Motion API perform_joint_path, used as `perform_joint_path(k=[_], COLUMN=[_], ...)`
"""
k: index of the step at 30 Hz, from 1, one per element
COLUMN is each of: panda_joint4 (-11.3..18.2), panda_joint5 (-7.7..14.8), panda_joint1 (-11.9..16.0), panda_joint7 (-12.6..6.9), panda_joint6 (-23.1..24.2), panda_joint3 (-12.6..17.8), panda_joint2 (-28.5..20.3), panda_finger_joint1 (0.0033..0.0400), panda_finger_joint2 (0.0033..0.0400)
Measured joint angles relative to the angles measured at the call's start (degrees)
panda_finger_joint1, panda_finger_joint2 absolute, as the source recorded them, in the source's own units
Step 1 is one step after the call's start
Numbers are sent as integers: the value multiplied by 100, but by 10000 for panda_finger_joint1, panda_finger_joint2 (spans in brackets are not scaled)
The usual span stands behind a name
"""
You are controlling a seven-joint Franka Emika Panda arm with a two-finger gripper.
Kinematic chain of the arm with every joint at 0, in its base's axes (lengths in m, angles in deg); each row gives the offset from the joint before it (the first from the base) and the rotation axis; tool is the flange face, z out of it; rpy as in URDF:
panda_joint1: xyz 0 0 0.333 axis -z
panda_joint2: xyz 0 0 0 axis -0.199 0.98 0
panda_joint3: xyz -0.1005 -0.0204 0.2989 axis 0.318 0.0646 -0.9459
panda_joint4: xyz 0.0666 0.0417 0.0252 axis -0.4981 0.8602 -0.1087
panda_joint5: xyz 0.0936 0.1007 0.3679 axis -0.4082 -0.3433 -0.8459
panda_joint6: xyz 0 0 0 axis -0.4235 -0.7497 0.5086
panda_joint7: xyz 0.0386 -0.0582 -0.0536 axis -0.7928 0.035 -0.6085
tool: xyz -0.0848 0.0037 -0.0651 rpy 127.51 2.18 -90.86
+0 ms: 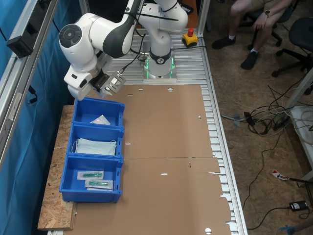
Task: Pick and place sorting task of medical equipment.
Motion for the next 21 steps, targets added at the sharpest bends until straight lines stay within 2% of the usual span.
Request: perform_joint_path(k=[21], panda_joint4=[677], panda_joint5=[0], panda_joint1=[4], panda_joint7=[0], panda_joint6=[1221], panda_joint3=[36], panda_joint2=[383], panda_finger_joint1=[51], panda_finger_joint2=[51])
